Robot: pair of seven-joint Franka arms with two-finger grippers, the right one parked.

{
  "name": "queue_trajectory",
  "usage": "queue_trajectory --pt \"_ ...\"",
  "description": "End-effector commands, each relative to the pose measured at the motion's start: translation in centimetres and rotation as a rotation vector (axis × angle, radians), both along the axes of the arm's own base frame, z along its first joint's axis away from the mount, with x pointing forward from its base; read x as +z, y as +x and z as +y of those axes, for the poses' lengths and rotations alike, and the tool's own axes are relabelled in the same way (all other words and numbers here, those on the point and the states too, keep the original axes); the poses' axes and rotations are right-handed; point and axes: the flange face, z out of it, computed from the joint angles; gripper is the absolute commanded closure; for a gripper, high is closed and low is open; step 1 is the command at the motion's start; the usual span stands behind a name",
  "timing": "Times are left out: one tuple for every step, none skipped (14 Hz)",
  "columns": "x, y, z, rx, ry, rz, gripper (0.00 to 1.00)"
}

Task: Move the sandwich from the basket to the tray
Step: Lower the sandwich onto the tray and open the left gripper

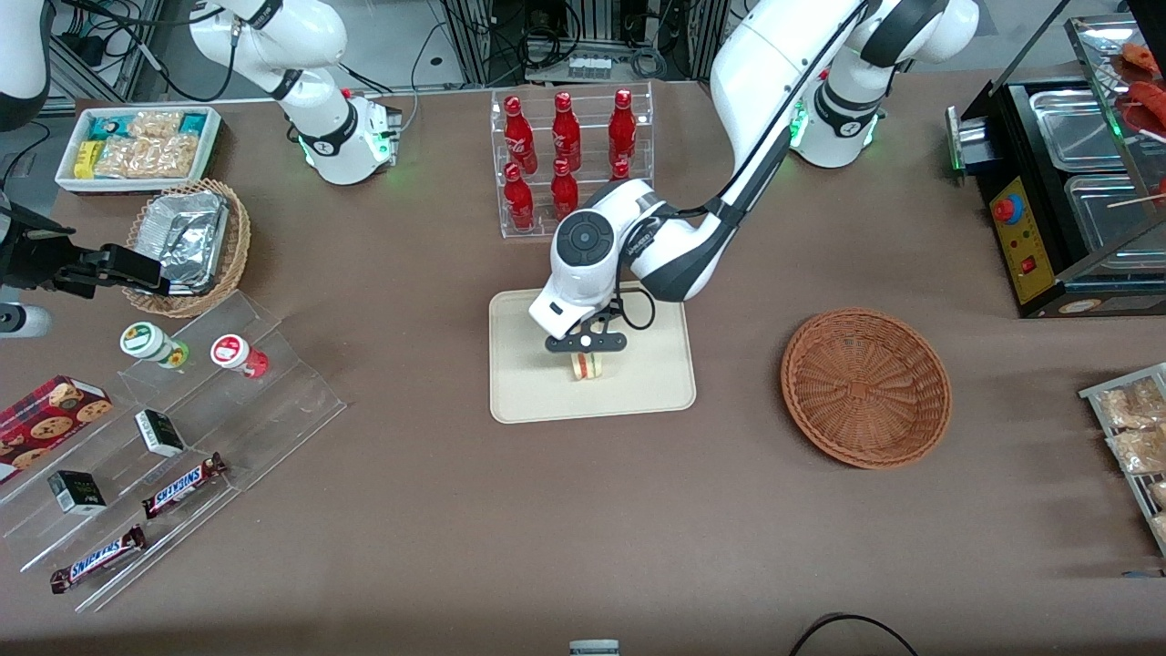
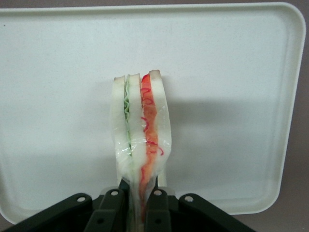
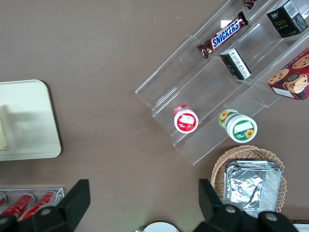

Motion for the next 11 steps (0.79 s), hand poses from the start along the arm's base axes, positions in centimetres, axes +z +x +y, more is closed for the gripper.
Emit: queue_trajectory --pt "-0.9 0.1 -0.5 -0.005 0.017 -0.024 1.00" --pt "-1.1 0.0 -0.5 -0.008 0.020 -0.022 1.00" --pt "-1.2 0.0 -0.5 -0.007 0.020 -0.020 1.00" --pt "-1.1 0.1 -0.6 -0.006 0.018 -0.022 1.00" --pt "-1.3 0.1 -0.6 -0.006 0.016 -0.023 0.93" --pt "-1.5 0.1 -0.6 -0.008 0.019 -0.021 0.63" --pt "-1.5 0.1 -0.6 -0.014 0.019 -0.022 0.18" --pt "-1.5 0.1 -0.6 -0.007 0.019 -0.021 0.00" --pt "-1.4 0.2 -0.5 -0.007 0.019 -0.022 0.00" --pt "-1.0 0.2 -0.6 -0.008 0.016 -0.025 0.00" --pt "-0.5 0.4 -0.6 -0.008 0.012 -0.030 0.00"
